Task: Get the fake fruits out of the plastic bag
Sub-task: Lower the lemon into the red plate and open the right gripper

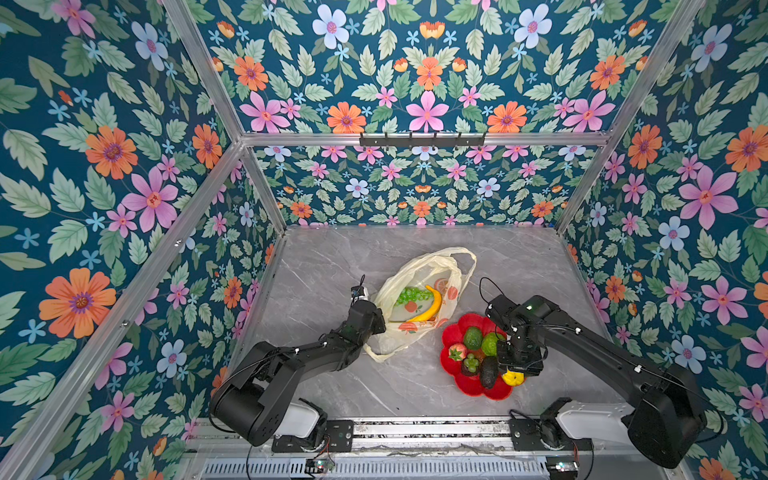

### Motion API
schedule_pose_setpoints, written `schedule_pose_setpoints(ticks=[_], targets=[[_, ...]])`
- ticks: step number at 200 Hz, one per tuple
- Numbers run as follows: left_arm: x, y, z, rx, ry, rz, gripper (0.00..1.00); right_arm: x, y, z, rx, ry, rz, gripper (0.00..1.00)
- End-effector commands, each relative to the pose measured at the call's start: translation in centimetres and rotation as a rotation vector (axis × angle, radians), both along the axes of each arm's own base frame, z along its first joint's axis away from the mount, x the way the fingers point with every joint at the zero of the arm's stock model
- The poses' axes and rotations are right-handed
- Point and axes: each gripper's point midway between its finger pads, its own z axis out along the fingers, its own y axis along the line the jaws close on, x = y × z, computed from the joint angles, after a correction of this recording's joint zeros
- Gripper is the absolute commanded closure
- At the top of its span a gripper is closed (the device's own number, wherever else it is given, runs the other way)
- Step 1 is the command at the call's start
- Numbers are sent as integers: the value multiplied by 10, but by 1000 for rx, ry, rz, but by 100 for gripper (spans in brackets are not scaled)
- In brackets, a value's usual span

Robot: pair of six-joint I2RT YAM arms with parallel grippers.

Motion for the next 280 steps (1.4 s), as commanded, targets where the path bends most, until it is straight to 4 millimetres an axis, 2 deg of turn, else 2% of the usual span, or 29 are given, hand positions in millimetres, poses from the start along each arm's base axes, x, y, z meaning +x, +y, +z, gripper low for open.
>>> schedule_pose_setpoints(ticks=[1,91,244,280], targets=[[2,1,3,-2,-12,8,100,-4,-5,-4,-26,33,22,47],[2,2,5,2,-19,11,100,3,-11,-13,-86,80,61,46],[2,5,11,-8,-28,16,100,10,-1,-24,-85,154,102,43],[2,8,13,-7,-30,21,100,14,-4,-18,-104,137,120,29]])
